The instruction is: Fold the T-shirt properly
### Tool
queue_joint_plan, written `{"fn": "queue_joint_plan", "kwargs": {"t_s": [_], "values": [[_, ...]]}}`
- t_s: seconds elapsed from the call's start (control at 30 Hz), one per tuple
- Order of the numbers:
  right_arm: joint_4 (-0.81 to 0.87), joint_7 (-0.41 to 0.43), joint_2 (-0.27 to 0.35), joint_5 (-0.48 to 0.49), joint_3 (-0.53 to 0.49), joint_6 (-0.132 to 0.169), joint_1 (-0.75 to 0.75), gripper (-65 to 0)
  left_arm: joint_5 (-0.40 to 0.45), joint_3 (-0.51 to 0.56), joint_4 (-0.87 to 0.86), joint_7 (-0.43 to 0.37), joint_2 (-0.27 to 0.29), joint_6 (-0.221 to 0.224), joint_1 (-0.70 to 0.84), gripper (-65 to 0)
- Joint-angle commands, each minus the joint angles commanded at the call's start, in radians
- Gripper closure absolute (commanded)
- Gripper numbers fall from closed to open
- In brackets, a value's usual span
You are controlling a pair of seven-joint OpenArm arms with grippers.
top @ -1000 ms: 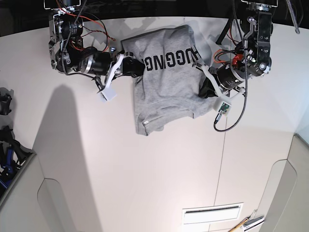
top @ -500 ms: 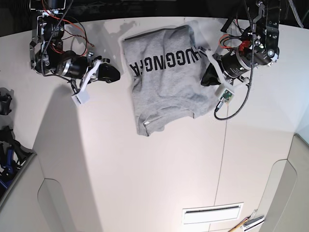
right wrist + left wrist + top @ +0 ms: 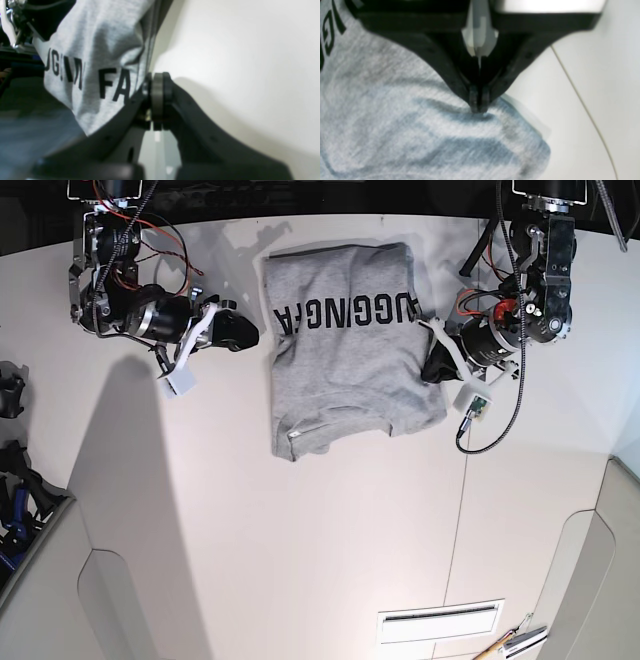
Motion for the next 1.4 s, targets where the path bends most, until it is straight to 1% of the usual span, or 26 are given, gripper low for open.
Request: {"fn": "queue_joint_plan", "kwargs": {"t_s": [0.1, 0.17, 0.23, 0.37, 0.47, 0.5, 0.57, 0.6, 0.67, 0.73, 0.83, 1.0, 1.03, 1.1, 1.17, 1.23, 1.3, 1.37, 1.4], "values": [[0.002, 0.0, 0.007, 0.0, 0.002, 0.0, 0.0, 0.0, -0.032, 0.0, 0.028, 0.035, -0.005, -0.001, -0.015, 0.0], [0.012, -0.001, 0.019, 0.0, 0.008, 0.004, 0.0, 0.0, -0.062, -0.003, 0.08, 0.059, -0.015, -0.001, -0.012, 0.0], [0.044, -0.024, 0.04, 0.0, 0.008, 0.003, -0.002, 0.0, -0.097, -0.015, 0.158, 0.087, -0.026, -0.001, 0.011, 0.0], [0.167, -0.08, 0.082, 0.001, 0.008, 0.003, -0.033, 0.0, -0.105, -0.086, 0.33, 0.101, -0.027, -0.001, 0.138, 0.0], [0.257, -0.079, 0.131, 0.01, 0.008, 0.003, -0.092, 0.0, -0.106, -0.158, 0.419, 0.11, -0.027, 0.0, 0.257, 0.0], [0.277, -0.079, 0.148, 0.024, 0.008, 0.003, -0.112, 0.0, -0.114, -0.184, 0.436, 0.111, -0.027, 0.0, 0.296, 0.0], [0.301, -0.08, 0.175, 0.043, 0.008, 0.003, -0.152, 0.0, -0.162, -0.236, 0.453, 0.119, -0.027, 0.0, 0.37, 0.0], [0.307, -0.08, 0.187, 0.045, 0.007, 0.003, -0.173, 0.0, -0.206, -0.262, 0.454, 0.136, -0.027, 0.001, 0.406, 0.0], [0.319, -0.091, 0.209, 0.05, 0.007, 0.003, -0.219, 0.0, -0.278, -0.305, 0.454, 0.17, -0.027, 0.021, 0.481, 0.0], [0.34, -0.117, 0.24, 0.084, 0.006, 0.003, -0.266, 0.0, -0.306, -0.338, 0.454, 0.177, -0.026, 0.022, 0.563, 0.0], [0.355, -0.142, 0.305, 0.145, 0.005, 0.003, -0.339, 0.0, -0.311, -0.348, 0.454, 0.178, -0.018, 0.021, 0.684, 0.0], [0.354, -0.143, 0.402, 0.178, 0.005, 0.003, -0.467, 0.0, -0.311, -0.346, 0.454, 0.17, -0.016, 0.022, 0.848, 0.0], [0.354, -0.145, 0.419, 0.188, 0.005, 0.003, -0.489, 0.0, -0.299, -0.346, 0.453, 0.166, -0.011, 0.022, 0.875, 0.0], [0.354, -0.159, 0.456, 0.211, 0.001, 0.003, -0.534, 0.0, -0.243, -0.346, 0.446, 0.159, 0.017, 0.022, 0.923, 0.0], [0.354, -0.158, 0.491, 0.217, -0.014, 0.003, -0.578, 0.0, -0.199, -0.346, 0.425, 0.132, 0.034, 0.021, 0.959, 0.0], [0.35, -0.158, 0.508, 0.217, -0.046, 0.002, -0.611, 0.0, -0.199, -0.346, 0.385, 0.092, 0.031, 0.022, 0.975, 0.0], [0.337, -0.155, 0.507, 0.216, -0.091, -0.001, -0.634, 0.0, -0.22, -0.345, 0.322, 0.065, 0.031, 0.022, 0.973, 0.0], [0.305, -0.119, 0.507, 0.208, -0.147, -0.001, -0.637, 0.0, -0.273, -0.344, 0.24, 0.043, 0.031, 0.022, 0.96, 0.0], [0.284, -0.082, 0.506, 0.181, -0.177, -0.001, -0.637, 0.0, -0.296, -0.34, 0.193, 0.039, 0.03, 0.022, 0.947, 0.0]]}}
